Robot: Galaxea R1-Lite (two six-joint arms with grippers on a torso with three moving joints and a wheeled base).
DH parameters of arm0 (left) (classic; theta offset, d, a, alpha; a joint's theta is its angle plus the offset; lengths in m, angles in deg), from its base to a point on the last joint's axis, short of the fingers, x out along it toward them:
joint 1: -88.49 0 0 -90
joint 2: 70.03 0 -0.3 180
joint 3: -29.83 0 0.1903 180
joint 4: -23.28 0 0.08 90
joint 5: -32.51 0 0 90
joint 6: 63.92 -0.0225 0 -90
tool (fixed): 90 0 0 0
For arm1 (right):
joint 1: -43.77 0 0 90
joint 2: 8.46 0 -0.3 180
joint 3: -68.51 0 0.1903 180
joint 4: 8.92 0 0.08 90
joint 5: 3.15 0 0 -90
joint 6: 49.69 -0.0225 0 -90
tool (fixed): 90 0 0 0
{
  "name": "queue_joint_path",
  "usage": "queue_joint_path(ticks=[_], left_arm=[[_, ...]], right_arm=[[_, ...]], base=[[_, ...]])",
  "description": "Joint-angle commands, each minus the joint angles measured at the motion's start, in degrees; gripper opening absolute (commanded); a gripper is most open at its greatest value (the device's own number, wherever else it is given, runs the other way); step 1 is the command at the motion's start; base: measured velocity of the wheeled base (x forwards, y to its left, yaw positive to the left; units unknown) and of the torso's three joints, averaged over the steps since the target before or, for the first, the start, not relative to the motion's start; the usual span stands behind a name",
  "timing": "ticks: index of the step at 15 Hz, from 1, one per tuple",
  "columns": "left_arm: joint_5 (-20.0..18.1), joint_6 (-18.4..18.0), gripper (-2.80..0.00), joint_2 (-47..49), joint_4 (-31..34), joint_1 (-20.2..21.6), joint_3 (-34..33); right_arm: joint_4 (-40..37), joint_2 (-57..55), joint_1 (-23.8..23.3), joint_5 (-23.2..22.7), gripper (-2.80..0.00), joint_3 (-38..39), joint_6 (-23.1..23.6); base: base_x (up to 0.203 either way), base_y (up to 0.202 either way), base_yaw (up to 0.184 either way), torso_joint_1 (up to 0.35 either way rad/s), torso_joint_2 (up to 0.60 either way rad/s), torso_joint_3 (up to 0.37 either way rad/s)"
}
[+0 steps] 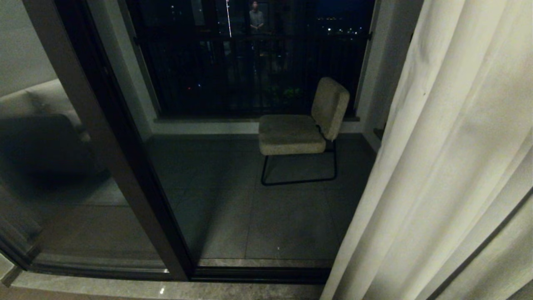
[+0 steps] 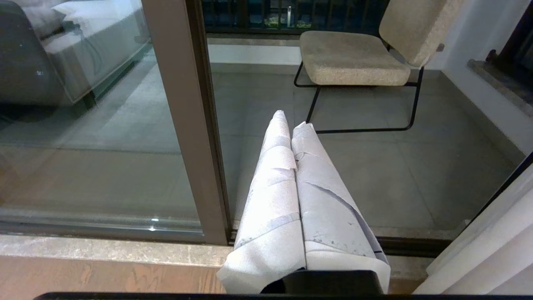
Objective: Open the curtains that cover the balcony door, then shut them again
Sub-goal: Pull the inner curtains open on both sides
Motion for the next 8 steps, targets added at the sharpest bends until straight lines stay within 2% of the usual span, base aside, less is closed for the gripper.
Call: queue_joint_path(ticks=[1, 3, 6, 8], left_arm=[[0.0, 0.0, -2.8, 0.0, 0.0, 0.0, 0.0], [0.0, 0.0, -2.8, 0.0, 0.0, 0.0, 0.0], [0.0, 0.0, -2.8, 0.0, 0.0, 0.0, 0.0], [0.0, 0.0, -2.8, 0.0, 0.0, 0.0, 0.0]], right_arm=[[2.5, -11.6, 1.3, -0.1, 0.0, -5.8, -0.2], [6.9, -16.7, 1.7, -0.2, 0.0, -9.1, -0.5], [8.8, -22.0, 1.7, 0.1, 0.0, -14.9, -0.3], [9.0, -24.8, 1.6, 2.6, 0.0, -18.4, -0.1]], base=[[0.0, 0.0, 0.0, 0.0, 0.0, 0.0], [0.0, 0.0, 0.0, 0.0, 0.0, 0.0], [0.0, 0.0, 0.0, 0.0, 0.0, 0.0], [0.0, 0.0, 0.0, 0.0, 0.0, 0.0]])
